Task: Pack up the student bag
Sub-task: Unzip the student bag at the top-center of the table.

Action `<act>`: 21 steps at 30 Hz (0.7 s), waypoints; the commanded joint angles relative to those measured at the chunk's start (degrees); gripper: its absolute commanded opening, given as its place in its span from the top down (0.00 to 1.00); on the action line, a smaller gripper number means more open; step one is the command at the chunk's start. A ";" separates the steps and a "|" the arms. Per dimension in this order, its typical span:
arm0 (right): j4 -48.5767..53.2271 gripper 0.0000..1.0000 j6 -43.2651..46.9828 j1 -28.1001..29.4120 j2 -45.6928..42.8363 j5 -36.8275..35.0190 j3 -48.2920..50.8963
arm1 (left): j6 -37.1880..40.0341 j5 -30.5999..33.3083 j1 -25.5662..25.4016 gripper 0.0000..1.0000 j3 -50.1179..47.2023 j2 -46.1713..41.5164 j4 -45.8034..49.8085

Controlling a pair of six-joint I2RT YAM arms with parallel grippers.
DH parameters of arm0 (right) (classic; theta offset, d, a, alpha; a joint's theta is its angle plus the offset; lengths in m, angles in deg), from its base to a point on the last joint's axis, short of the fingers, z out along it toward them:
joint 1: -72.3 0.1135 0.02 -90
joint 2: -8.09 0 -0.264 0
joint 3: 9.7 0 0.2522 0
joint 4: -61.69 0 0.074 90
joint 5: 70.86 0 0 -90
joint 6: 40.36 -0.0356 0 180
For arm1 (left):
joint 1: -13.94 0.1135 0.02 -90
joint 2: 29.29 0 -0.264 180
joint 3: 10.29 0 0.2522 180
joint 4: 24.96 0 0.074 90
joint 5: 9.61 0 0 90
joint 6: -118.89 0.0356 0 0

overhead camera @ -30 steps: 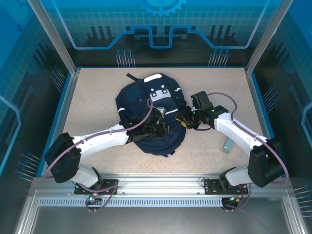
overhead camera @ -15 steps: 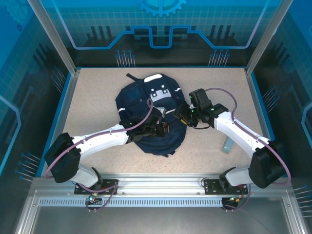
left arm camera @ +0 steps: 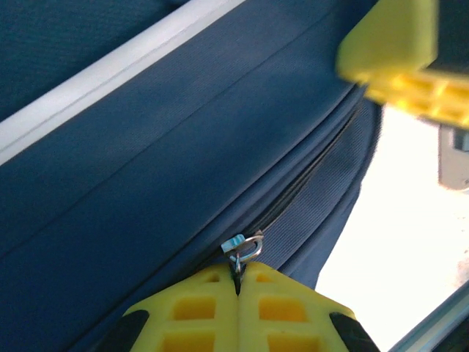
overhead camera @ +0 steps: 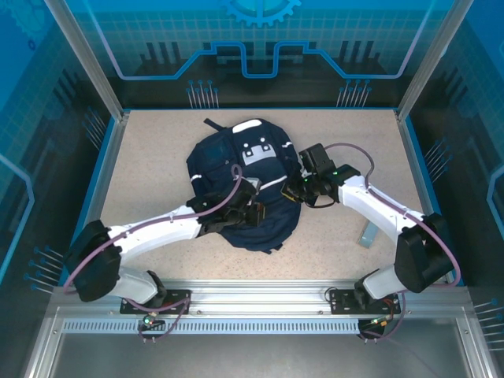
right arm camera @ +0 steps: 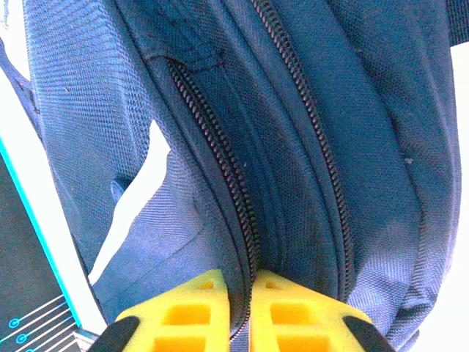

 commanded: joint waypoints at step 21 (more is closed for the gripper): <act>4.26 0.93 6.15 -1.07 5.18 -4.19 -4.95 | 9.18 -2.50 26.95 1.00 -4.64 -8.46 12.61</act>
